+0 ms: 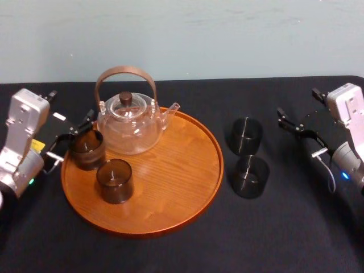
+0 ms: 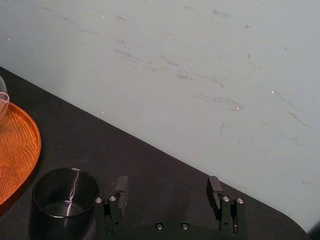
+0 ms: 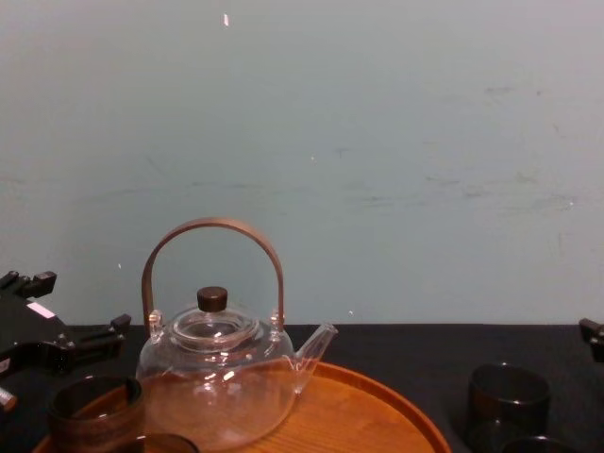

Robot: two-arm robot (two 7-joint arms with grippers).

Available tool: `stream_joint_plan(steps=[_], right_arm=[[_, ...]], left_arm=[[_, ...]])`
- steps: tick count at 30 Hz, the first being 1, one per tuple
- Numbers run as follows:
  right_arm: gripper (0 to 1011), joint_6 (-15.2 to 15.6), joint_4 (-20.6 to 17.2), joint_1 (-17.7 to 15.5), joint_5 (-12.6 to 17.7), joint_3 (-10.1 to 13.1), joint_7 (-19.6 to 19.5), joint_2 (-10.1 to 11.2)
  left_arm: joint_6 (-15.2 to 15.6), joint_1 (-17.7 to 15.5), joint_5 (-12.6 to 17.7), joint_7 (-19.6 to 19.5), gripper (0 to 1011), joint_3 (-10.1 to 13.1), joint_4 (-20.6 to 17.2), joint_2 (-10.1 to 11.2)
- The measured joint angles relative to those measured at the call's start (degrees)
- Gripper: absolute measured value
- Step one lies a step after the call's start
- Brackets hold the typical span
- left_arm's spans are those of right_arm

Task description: Pick up the glass from the table and place it on the tray.

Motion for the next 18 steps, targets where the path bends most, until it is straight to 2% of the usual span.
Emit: stream_joint_plan(steps=[11, 18], right_arm=[[1002, -0.02, 0.03, -0.02, -0.03, 0.23, 0.39, -0.18], [1002, 0.91, -0.99, -0.58, 1.29, 1.87, 2.80, -0.51]], left_arm=[[0.00, 0.00, 0.00, 0.00, 1001, 0.00, 0.00, 0.00], [0.00, 0.00, 0.00, 0.00, 1001, 0.00, 0.00, 0.00]])
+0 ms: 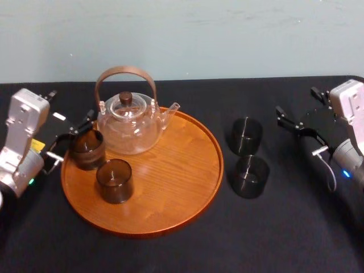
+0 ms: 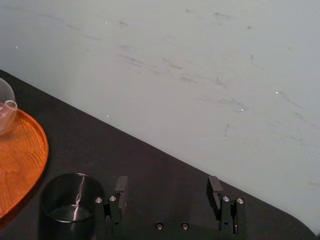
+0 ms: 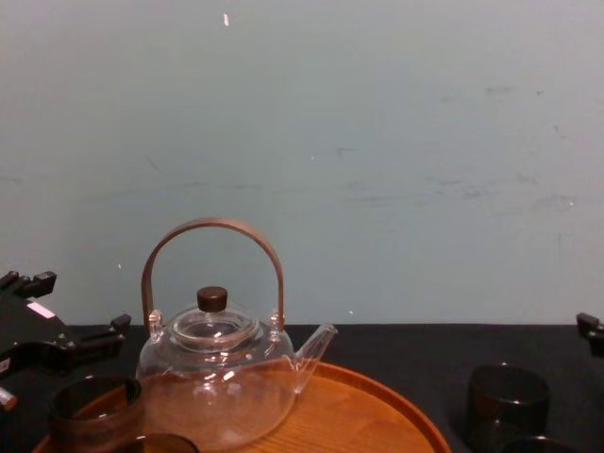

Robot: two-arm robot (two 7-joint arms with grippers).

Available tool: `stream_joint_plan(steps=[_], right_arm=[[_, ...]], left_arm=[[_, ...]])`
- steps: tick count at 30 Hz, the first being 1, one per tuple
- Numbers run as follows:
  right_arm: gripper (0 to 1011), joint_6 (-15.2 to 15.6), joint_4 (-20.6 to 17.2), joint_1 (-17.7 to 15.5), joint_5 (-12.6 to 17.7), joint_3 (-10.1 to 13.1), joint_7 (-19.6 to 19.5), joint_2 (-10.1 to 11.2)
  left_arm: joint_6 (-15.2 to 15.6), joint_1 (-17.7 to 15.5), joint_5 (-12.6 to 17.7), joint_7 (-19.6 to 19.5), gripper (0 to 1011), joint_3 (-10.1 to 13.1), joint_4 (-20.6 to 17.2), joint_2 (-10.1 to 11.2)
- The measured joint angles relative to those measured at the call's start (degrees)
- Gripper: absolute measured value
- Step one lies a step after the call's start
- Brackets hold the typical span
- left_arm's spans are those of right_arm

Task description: Pick up the glass from the table and place it on the tray.

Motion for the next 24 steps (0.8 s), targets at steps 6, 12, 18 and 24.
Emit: stream_joint_plan(steps=[6, 12, 18, 24], right_arm=[[1003, 1.75, -2.37, -1.56, 2.98, 1.85, 2.67, 0.30], [1002, 3.32, -5.05, -3.62, 5.57, 3.57, 5.35, 1.34], [1002, 4.36, -8.37, -6.54, 7.86, 5.34, 8.63, 3.36], [1002, 4.09, -10.88, -9.50, 8.93, 6.85, 12.06, 5.56]], left_arm=[[0.00, 0.00, 0.00, 0.00, 1001, 0.00, 0.00, 0.00], [0.00, 0.00, 0.00, 0.00, 1001, 0.00, 0.00, 0.00], [0.00, 0.00, 0.00, 0.00, 1001, 0.00, 0.00, 0.00], [0.00, 0.00, 0.00, 0.00, 1001, 0.00, 0.00, 0.00]])
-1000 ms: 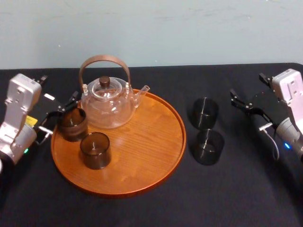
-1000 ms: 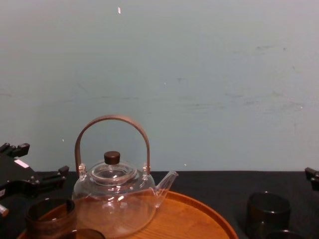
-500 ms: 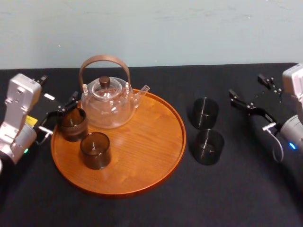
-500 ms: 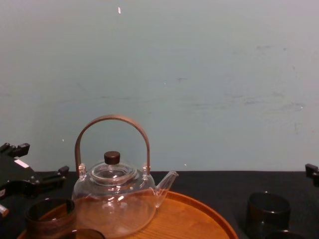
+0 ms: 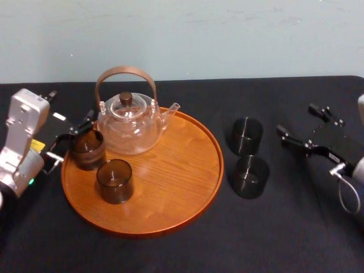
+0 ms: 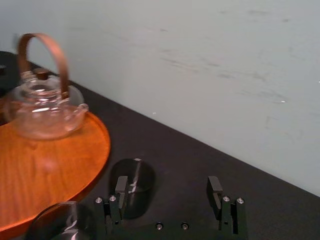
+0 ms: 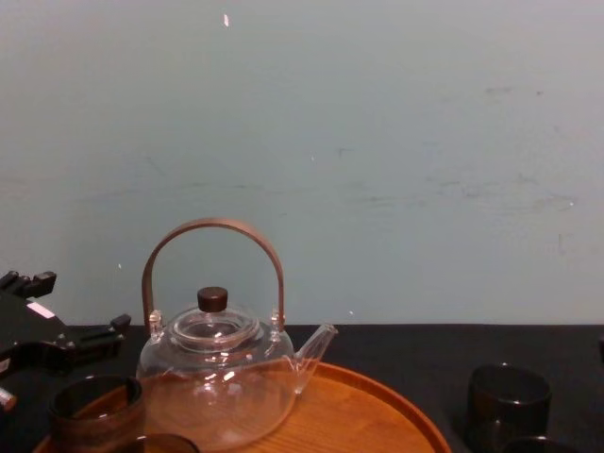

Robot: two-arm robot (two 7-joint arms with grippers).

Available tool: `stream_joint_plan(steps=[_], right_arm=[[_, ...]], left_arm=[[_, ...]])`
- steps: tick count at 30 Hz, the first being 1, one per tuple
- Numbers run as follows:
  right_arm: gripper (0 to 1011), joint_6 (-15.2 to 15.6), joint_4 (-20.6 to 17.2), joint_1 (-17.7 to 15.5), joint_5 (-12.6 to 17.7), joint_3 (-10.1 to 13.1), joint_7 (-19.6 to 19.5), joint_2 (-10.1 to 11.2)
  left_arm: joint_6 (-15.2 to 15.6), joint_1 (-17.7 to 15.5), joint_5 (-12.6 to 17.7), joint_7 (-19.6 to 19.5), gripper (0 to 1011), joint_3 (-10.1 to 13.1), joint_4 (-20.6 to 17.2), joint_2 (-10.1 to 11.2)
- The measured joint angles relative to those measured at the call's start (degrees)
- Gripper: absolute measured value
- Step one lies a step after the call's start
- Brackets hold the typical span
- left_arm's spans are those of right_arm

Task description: Pick up the glass from the table and place it on the tray.

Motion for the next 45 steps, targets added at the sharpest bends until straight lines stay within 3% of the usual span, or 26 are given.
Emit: stream_joint_plan(steps=[16, 26, 38, 45], right_arm=[[1002, -1.98, -1.82, -5.40, 3.87, 2.65, 13.77, 5.78], [1002, -2.31, -0.90, -6.19, 5.19, 2.50, 22.37, 7.67], [1002, -1.70, 0.00, -5.08, 4.66, -0.06, 27.17, 8.27], [1002, -0.71, 0.37, -4.36, 4.67, -0.92, 27.04, 7.70]], left_arm=[[0.00, 0.00, 0.00, 0.00, 1001, 0.00, 0.00, 0.00], [0.00, 0.00, 0.00, 0.00, 1001, 0.00, 0.00, 0.00], [0.00, 0.00, 0.00, 0.00, 1001, 0.00, 0.00, 0.00], [0.00, 0.00, 0.00, 0.00, 1001, 0.00, 0.00, 0.00]])
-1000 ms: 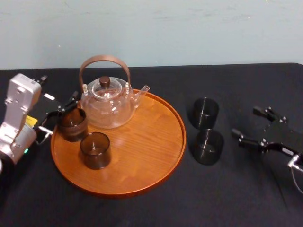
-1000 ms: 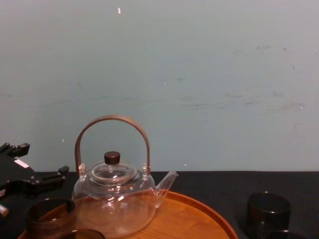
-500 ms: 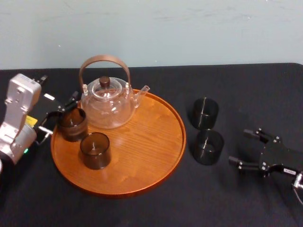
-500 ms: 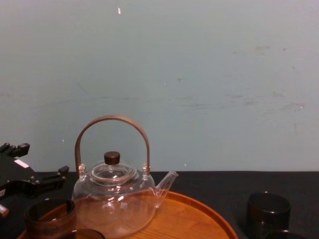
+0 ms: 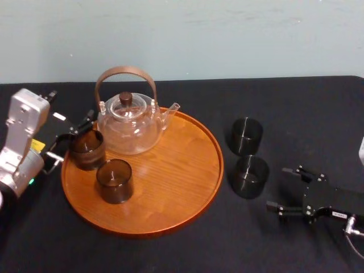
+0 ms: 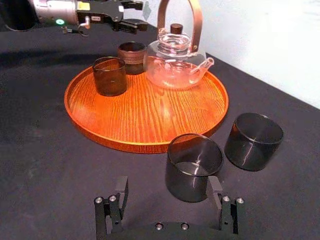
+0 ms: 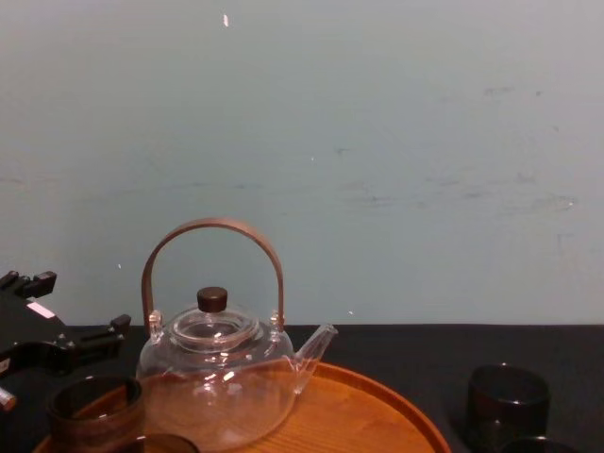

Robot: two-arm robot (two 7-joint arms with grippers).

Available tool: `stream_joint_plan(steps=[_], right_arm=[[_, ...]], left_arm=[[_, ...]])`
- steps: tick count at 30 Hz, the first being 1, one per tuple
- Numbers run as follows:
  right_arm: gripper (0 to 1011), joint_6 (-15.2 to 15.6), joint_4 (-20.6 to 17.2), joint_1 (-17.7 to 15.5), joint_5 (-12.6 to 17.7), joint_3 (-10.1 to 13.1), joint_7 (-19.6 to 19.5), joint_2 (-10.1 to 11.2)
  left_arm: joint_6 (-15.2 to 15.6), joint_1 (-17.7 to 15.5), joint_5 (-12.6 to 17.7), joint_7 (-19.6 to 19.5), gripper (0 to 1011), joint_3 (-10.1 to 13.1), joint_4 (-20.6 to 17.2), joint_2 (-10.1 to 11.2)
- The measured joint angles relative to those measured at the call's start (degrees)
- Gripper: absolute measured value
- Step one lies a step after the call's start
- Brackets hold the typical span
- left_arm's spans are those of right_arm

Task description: Pick up the glass from the table and place it on the tray.

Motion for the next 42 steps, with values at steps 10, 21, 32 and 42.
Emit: stream_joint_plan(steps=[10, 21, 32, 42], right_arm=[[1002, 2.30, 0.55, 0.70, 0.52, -0.04, -3.43, -1.81], [1002, 4.19, 1.18, 1.58, 0.69, 0.18, -5.62, -3.26], [1002, 5.82, 2.81, 3.95, -0.60, -1.19, -6.41, -4.74], [1002, 8.49, 3.86, 6.68, -1.87, -3.06, -6.39, -5.55]], left_arm=[[0.00, 0.00, 0.00, 0.00, 1001, 0.00, 0.00, 0.00], [0.00, 0.00, 0.00, 0.00, 1001, 0.00, 0.00, 0.00], [0.00, 0.00, 0.00, 0.00, 1001, 0.00, 0.00, 0.00], [0.00, 0.00, 0.00, 0.00, 1001, 0.00, 0.00, 0.00]])
